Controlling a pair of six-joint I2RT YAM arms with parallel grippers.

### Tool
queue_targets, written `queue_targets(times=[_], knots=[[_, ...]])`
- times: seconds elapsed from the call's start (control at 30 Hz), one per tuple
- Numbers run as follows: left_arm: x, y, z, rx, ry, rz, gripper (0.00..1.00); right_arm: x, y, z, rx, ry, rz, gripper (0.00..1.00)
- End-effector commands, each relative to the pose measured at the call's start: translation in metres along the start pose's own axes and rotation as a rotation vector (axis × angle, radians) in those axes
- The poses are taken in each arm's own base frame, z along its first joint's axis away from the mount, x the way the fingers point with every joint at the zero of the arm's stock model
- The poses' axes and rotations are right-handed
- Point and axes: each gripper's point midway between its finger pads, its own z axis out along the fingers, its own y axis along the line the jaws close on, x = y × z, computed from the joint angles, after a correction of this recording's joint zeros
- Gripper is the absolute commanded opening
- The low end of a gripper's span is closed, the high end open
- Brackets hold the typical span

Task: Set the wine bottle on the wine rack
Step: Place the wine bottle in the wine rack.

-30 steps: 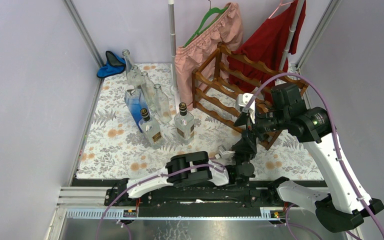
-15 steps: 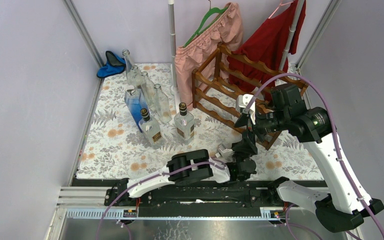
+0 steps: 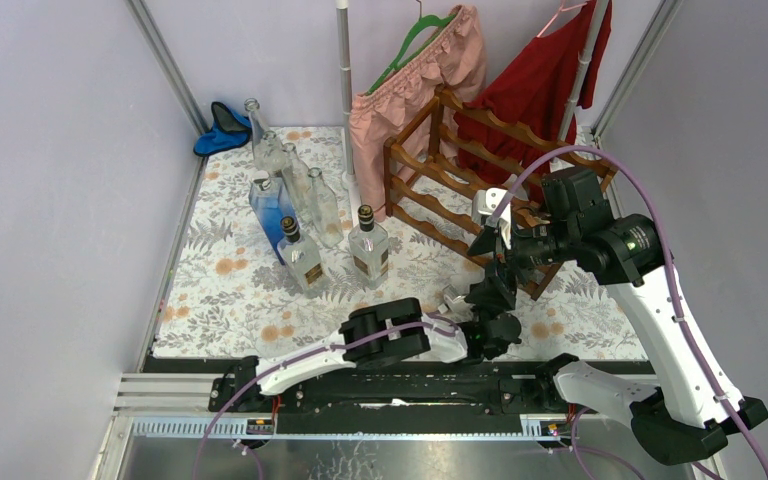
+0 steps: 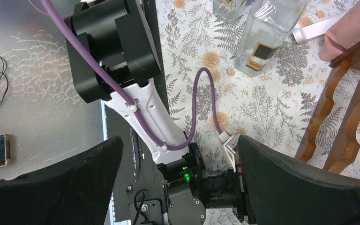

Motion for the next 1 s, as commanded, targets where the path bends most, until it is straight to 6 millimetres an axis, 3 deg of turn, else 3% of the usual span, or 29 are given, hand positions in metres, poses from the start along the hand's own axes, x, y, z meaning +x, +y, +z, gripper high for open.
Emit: queue_targets(times=[0.0,0.2,0.47,0.97], knots=[[0.011,-0.033,0.006,0.035,-0.019,-0.165,0.00,-0.014,0.005,-0.006,-0.003,-0.044,-0.019,1.00],[0.018,-0.026,0.011,0.024,-0.007,-0.162,0.00,-0.013,0.006,-0.007,-0.003,-0.043,-0.022,1.00],[0.026,-0.014,0.012,0.001,0.032,-0.166,0.08,-0.010,0.005,-0.007,0.010,-0.036,-0.025,1.00],[0.027,-0.005,0.000,-0.020,0.135,-0.175,0.44,-0.002,0.001,-0.005,0.036,-0.023,-0.024,1.00]])
